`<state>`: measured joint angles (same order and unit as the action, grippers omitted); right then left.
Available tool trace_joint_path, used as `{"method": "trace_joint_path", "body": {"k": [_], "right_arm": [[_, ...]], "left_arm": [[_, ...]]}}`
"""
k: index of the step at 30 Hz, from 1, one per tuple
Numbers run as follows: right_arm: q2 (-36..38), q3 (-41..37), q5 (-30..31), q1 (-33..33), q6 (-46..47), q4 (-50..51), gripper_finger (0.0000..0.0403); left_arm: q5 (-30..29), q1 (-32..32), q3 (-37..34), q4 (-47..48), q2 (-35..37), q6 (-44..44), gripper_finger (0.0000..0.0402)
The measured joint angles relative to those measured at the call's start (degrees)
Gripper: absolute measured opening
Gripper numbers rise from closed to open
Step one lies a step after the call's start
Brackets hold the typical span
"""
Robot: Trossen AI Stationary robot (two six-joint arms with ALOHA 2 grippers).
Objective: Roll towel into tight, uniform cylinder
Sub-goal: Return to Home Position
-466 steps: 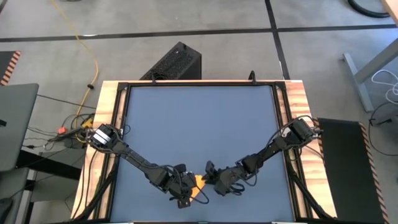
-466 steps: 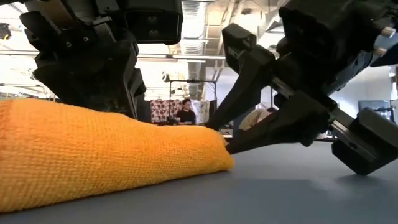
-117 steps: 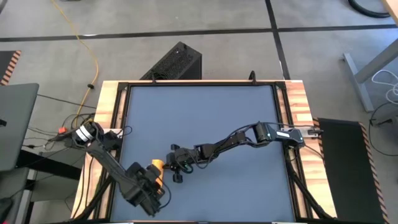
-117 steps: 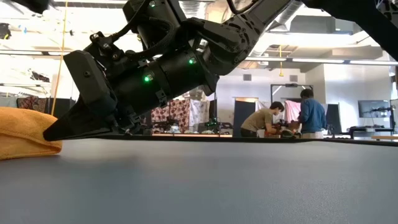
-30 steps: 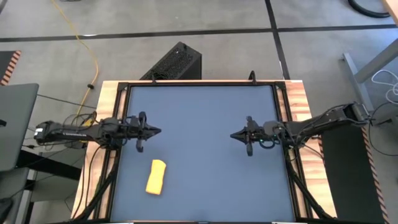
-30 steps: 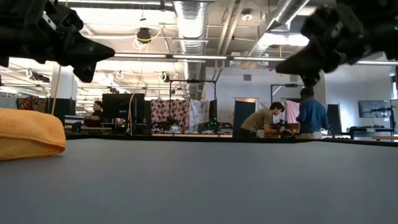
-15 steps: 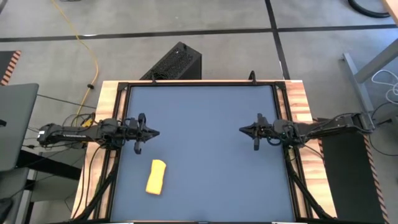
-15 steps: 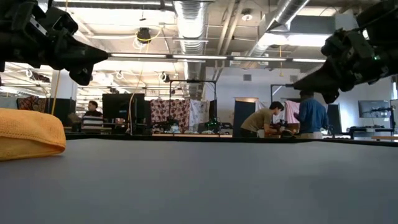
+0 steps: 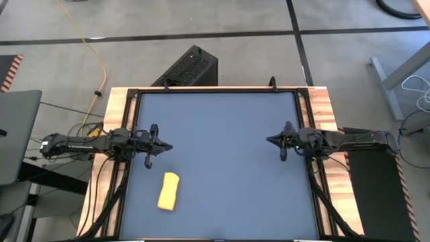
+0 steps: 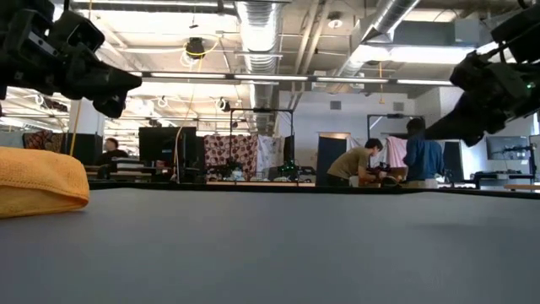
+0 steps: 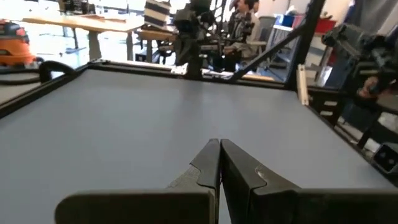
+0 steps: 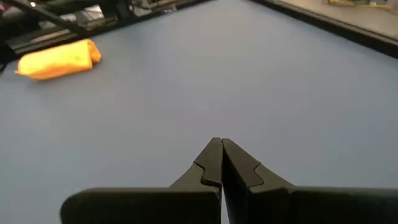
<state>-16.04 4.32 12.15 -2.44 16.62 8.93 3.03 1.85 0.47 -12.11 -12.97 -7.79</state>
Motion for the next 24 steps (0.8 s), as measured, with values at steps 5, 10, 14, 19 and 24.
{"method": "trace_joint_path", "body": {"k": [5, 10, 14, 19, 24], "right_arm": [[3.1, 2.9, 0.2, 0.0, -0.5, 6.1, 0.0023], [3.8, 3.0, 0.0, 0.0, -0.5, 4.9, 0.0030], [3.7, 3.0, 0.0, 0.0, -0.5, 5.0, 0.0037], [3.7, 3.0, 0.0, 0.0, -0.5, 5.4, 0.0037], [3.7, 3.0, 0.0, 0.0, -0.5, 5.4, 0.0037]], "left_arm": [[-2.9, 0.0, 0.0, 3.1, -0.1, -0.4, 0.0000], [-6.5, 0.0, 0.0, 5.9, -0.1, 0.5, 0.0000], [-7.9, 0.0, 0.0, 9.3, -0.1, 0.5, 0.0000], [-7.9, 0.0, -0.1, 9.8, -0.1, -0.1, 0.0000], [-7.9, 0.0, -0.1, 9.8, -0.1, -0.3, 0.0000]]}}
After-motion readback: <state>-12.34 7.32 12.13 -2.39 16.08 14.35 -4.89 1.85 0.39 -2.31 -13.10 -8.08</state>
